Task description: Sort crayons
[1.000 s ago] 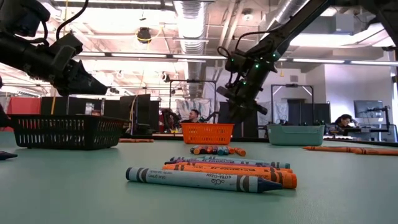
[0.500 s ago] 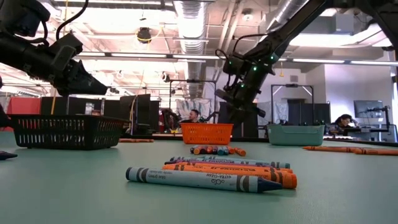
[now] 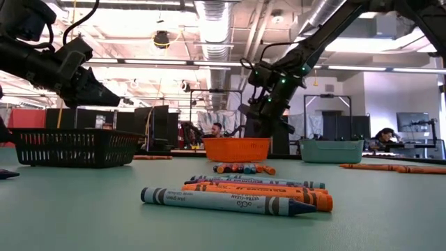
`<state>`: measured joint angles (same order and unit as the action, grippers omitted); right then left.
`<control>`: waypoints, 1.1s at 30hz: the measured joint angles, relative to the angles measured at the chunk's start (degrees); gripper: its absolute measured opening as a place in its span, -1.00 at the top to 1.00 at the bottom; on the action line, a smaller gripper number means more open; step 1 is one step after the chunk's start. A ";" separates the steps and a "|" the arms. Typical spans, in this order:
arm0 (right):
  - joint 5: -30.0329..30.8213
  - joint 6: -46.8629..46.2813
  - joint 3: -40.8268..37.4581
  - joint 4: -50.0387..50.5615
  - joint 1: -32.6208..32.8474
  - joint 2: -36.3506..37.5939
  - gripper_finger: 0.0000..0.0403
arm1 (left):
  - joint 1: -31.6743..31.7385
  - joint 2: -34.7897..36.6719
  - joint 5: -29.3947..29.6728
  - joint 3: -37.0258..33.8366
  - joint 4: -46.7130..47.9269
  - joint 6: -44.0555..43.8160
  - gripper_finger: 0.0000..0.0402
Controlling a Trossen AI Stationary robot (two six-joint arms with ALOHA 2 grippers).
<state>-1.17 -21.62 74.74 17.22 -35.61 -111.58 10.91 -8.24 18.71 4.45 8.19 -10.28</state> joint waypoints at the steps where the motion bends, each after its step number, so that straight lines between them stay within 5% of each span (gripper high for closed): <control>1: -0.05 0.71 0.00 0.00 0.00 0.43 0.96 | 0.00 0.00 -0.02 0.00 0.05 0.00 0.42; 7: 1.80 4.38 -0.02 0.87 1.27 6.58 0.99 | -0.01 -0.01 -0.03 0.00 0.19 -0.02 0.42; 12: 9.45 9.62 -2.32 0.35 6.21 16.33 0.99 | 0.00 0.01 -0.20 0.00 0.21 0.02 0.42; 23: 37.11 21.57 -25.53 -17.39 26.06 34.66 1.00 | -0.01 -0.01 -0.18 0.00 0.15 0.04 0.42; 33: 72.24 28.17 -33.79 -6.62 45.23 47.15 1.00 | -0.01 0.01 1.16 0.00 -0.02 0.00 0.42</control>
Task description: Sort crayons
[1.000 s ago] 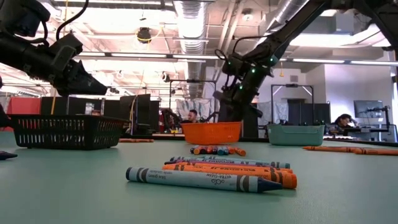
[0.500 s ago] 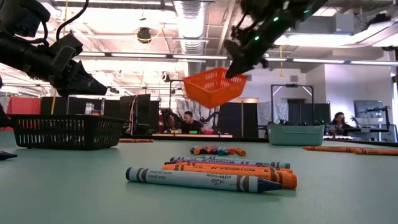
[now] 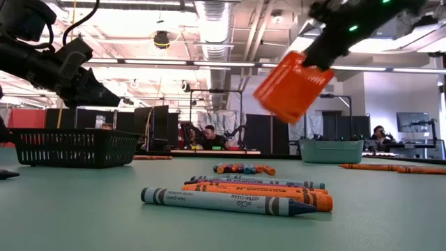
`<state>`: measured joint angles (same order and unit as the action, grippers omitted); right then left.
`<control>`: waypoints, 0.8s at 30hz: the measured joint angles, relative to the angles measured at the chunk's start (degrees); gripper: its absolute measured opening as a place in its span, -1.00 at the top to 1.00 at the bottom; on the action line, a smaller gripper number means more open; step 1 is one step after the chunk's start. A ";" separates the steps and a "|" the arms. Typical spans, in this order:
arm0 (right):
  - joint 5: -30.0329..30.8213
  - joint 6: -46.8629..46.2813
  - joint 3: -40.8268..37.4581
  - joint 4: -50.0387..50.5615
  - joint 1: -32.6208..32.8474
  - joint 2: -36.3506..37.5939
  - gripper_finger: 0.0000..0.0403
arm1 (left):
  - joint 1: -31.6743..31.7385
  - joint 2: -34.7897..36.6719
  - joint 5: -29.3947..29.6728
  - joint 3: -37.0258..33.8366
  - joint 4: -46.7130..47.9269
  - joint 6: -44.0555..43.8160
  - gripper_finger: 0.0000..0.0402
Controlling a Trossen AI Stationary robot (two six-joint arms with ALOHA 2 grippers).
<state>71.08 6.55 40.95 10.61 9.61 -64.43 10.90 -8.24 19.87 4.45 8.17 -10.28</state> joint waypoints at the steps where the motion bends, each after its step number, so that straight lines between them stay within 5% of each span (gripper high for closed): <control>1: 3.30 0.02 0.00 1.90 2.37 0.89 1.00 | -0.01 0.01 0.07 0.00 -0.03 0.00 0.42; 10: 18.93 12.96 0.01 12.01 18.76 0.59 1.00 | 0.01 0.01 0.05 0.00 0.08 -0.04 0.42; 19: 19.02 32.94 -0.02 19.61 19.02 -9.35 1.00 | 0.01 0.00 0.05 0.00 0.10 -0.04 0.42; 24: 18.96 33.77 -0.04 20.57 16.97 -15.69 1.00 | -0.01 -0.01 0.05 0.00 0.05 -0.04 0.42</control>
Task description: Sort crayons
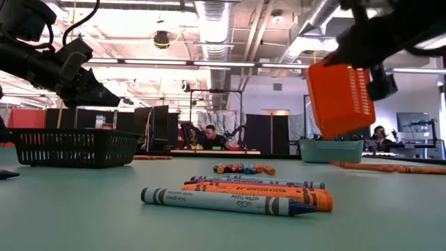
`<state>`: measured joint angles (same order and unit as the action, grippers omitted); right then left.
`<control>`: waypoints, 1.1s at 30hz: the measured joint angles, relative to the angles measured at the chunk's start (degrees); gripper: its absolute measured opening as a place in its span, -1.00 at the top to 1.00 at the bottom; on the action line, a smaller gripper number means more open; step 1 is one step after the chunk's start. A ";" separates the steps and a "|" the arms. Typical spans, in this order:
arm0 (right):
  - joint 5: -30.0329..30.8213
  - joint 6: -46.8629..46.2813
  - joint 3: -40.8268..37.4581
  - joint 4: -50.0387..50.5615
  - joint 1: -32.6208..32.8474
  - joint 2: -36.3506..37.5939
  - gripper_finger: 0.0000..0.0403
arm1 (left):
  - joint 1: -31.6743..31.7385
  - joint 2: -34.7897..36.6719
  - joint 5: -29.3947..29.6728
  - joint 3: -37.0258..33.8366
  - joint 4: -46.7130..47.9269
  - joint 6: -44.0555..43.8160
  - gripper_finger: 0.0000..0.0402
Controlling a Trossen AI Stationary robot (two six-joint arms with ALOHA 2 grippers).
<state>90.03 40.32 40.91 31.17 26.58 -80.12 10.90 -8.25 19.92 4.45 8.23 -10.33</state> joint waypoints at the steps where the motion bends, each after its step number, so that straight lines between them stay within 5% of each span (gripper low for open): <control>1: -0.02 -0.18 0.00 0.01 -0.46 -0.81 1.00 | 0.00 0.00 0.00 0.00 -0.02 0.00 0.42; 12: -2.78 -12.75 3.65 -1.48 -5.35 4.29 1.00 | 0.02 0.02 0.36 0.00 -1.11 0.00 0.42; 20: -34.53 -33.04 7.50 -22.72 -24.36 10.49 1.00 | 0.01 0.02 0.35 0.02 -2.67 0.04 0.42; 28: -73.25 -60.25 8.71 -32.81 -49.04 2.77 1.00 | 0.01 0.01 0.23 0.02 -2.37 0.10 0.42; 33: -80.32 -68.78 12.73 -31.42 -57.19 -7.42 1.00 | 0.02 0.02 0.04 0.02 -2.08 0.00 0.42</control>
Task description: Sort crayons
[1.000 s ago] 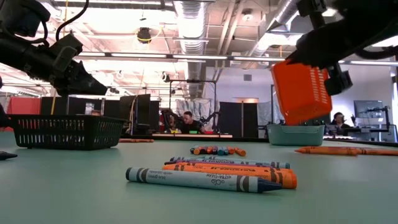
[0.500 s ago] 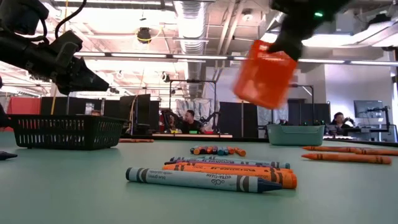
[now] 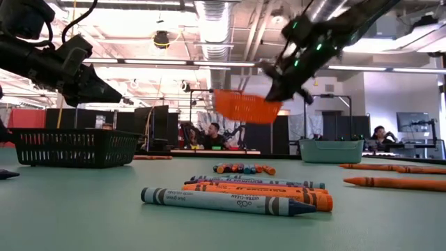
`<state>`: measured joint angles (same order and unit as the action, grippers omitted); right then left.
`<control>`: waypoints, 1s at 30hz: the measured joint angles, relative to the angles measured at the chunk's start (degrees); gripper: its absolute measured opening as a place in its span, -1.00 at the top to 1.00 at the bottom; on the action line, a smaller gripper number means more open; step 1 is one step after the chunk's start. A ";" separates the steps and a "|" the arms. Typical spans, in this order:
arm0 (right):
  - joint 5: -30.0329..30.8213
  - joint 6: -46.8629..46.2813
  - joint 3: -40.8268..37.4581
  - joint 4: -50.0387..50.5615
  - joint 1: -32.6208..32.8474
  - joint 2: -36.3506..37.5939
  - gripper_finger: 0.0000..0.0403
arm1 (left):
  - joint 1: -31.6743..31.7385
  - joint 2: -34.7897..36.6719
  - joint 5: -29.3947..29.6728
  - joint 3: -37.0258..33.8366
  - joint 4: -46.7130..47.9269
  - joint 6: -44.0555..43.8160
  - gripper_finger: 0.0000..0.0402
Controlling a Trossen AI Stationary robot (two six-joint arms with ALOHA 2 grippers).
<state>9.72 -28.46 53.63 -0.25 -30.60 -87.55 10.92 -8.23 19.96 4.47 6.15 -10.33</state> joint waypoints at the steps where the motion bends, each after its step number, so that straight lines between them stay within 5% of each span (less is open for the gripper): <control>1: 0.07 -1.25 0.97 -0.09 -0.75 -2.22 1.00 | 0.00 0.00 -0.08 0.00 -0.02 0.00 0.42; 12: -2.29 -12.24 9.51 1.07 -2.34 -18.80 1.00 | 0.00 0.00 -1.43 0.00 2.12 -1.14 0.42; 30: 2.25 -20.64 9.92 1.97 -1.32 -19.70 0.71 | -0.02 -0.02 -3.17 0.02 3.08 -2.91 0.42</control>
<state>11.97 -49.10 63.55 1.72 -31.92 -107.24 10.90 -8.25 16.80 4.49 9.23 -13.23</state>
